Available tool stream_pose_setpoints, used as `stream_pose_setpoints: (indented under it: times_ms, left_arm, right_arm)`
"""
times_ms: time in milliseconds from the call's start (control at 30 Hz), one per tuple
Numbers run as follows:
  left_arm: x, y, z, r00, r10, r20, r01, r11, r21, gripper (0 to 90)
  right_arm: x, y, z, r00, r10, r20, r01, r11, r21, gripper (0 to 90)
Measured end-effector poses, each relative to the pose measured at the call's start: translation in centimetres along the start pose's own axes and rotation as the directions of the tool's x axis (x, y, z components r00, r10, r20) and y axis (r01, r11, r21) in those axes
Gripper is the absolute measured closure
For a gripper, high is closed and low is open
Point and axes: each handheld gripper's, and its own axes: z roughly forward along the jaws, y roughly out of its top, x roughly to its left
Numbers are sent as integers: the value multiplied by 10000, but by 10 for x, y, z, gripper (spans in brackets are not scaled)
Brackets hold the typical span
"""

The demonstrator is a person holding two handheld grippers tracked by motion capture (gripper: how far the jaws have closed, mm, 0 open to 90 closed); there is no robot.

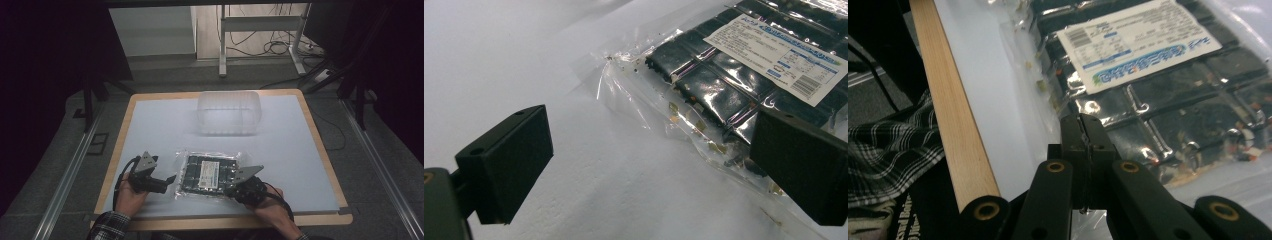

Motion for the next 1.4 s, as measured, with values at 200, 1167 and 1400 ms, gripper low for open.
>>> stream_pose_setpoints:
  times_ms: [200,1167,1400]
  left_arm:
    - [0,0,0,10000,-5,-9,5,10000,-16,34]
    - [0,0,-1,9999,-5,-164,3,9999,-112,38]
    - [0,1,-1,9998,6,-190,-8,9999,-102,39]
  right_arm:
    - [1,-4,6,10000,11,36,-13,9989,476,893]
    - [-27,-4,5,9945,602,857,-621,9979,196,892]
    - [-36,-2,6,9920,703,1047,-710,9975,38,891]
